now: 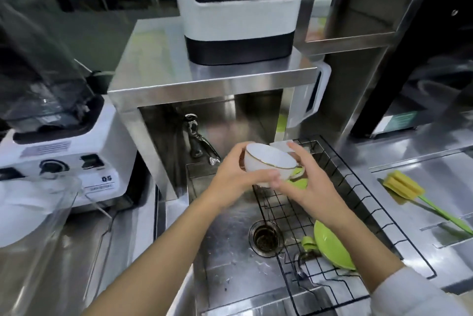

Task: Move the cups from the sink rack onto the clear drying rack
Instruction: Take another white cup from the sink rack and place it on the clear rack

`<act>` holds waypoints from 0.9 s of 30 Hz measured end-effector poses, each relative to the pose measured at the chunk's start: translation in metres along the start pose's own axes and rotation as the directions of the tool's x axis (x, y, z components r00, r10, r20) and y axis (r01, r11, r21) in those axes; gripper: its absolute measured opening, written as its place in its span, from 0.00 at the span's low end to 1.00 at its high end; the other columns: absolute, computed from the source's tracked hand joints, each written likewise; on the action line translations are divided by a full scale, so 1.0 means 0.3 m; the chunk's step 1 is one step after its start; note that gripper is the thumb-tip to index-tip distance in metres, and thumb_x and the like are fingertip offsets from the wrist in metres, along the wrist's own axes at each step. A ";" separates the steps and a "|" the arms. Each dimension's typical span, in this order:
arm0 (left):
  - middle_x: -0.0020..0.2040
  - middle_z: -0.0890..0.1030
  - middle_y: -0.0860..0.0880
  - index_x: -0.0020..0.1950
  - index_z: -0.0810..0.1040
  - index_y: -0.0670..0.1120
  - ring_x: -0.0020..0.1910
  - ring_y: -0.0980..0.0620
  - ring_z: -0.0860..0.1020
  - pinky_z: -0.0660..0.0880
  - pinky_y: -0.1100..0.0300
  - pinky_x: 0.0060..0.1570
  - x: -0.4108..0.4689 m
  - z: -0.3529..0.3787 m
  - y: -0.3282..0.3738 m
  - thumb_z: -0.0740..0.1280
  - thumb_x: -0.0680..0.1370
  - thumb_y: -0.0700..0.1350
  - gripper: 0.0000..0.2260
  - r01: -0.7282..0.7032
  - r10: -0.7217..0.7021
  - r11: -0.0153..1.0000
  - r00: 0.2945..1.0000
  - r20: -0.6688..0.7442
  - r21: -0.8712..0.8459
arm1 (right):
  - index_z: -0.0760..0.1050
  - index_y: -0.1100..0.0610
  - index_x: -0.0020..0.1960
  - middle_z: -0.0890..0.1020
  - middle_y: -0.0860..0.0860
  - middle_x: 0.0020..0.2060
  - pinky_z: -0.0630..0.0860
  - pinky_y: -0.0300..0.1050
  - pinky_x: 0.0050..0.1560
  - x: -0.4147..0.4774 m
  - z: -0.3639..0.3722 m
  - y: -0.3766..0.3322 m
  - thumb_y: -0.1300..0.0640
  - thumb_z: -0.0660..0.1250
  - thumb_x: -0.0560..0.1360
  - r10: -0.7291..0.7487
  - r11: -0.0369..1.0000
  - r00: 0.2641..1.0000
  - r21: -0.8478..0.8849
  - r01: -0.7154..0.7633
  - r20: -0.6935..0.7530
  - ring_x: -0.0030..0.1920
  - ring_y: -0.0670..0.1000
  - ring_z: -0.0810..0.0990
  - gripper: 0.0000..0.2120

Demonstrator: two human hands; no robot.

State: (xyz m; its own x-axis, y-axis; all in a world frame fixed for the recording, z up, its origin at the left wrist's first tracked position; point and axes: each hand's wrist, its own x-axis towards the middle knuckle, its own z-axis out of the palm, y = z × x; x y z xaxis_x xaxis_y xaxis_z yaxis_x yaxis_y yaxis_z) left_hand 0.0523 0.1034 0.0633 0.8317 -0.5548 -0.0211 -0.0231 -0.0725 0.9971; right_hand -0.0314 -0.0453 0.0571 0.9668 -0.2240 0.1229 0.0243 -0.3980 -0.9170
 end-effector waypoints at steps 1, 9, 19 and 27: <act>0.49 0.80 0.53 0.54 0.74 0.50 0.47 0.60 0.78 0.74 0.71 0.43 -0.016 -0.026 0.017 0.77 0.55 0.49 0.29 -0.006 0.005 0.999 1.000 -0.023 -0.036 | 0.55 0.42 0.70 0.71 0.44 0.62 0.66 0.23 0.55 0.005 0.021 -0.026 0.47 0.75 0.64 -0.052 0.999 0.999 -0.008 0.052 -0.013 0.61 0.41 0.70 0.41; 0.52 0.82 0.46 0.57 0.74 0.44 0.50 0.49 0.81 0.79 0.54 0.50 -0.192 -0.275 0.155 0.72 0.63 0.54 0.26 0.000 -0.062 0.944 0.982 -0.176 -0.330 | 0.50 0.42 0.70 0.60 0.54 0.67 0.63 0.44 0.66 0.067 0.244 -0.199 0.50 0.70 0.66 -0.696 0.617 0.717 -0.484 0.620 0.031 0.67 0.49 0.63 0.40; 0.53 0.77 0.50 0.51 0.66 0.55 0.50 0.53 0.80 0.79 0.58 0.48 -0.487 -0.602 0.269 0.62 0.67 0.67 0.22 -0.103 0.072 0.993 0.901 -0.429 -0.050 | 0.56 0.46 0.66 0.66 0.56 0.57 0.70 0.52 0.47 0.105 0.620 -0.457 0.66 0.70 0.64 -0.908 0.369 0.418 -0.541 0.756 -0.036 0.50 0.54 0.69 0.38; 0.69 0.67 0.51 0.69 0.66 0.52 0.60 0.67 0.71 0.71 0.70 0.53 -0.698 -0.858 0.297 0.58 0.71 0.61 0.28 -0.301 0.458 0.883 0.716 -0.526 0.359 | 0.59 0.52 0.67 0.71 0.46 0.55 0.68 0.32 0.57 0.082 0.926 -0.679 0.55 0.73 0.66 -0.764 0.644 0.638 -0.058 0.763 -0.093 0.51 0.42 0.70 0.35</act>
State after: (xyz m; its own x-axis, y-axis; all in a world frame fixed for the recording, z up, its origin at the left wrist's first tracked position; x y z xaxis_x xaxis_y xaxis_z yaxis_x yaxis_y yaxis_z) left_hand 0.0189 0.4263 0.1754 0.8771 0.0057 0.4802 -0.4701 -0.1942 0.8610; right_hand 0.0581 0.2774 0.1415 0.5746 0.0784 0.8147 0.7386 -0.4786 -0.4749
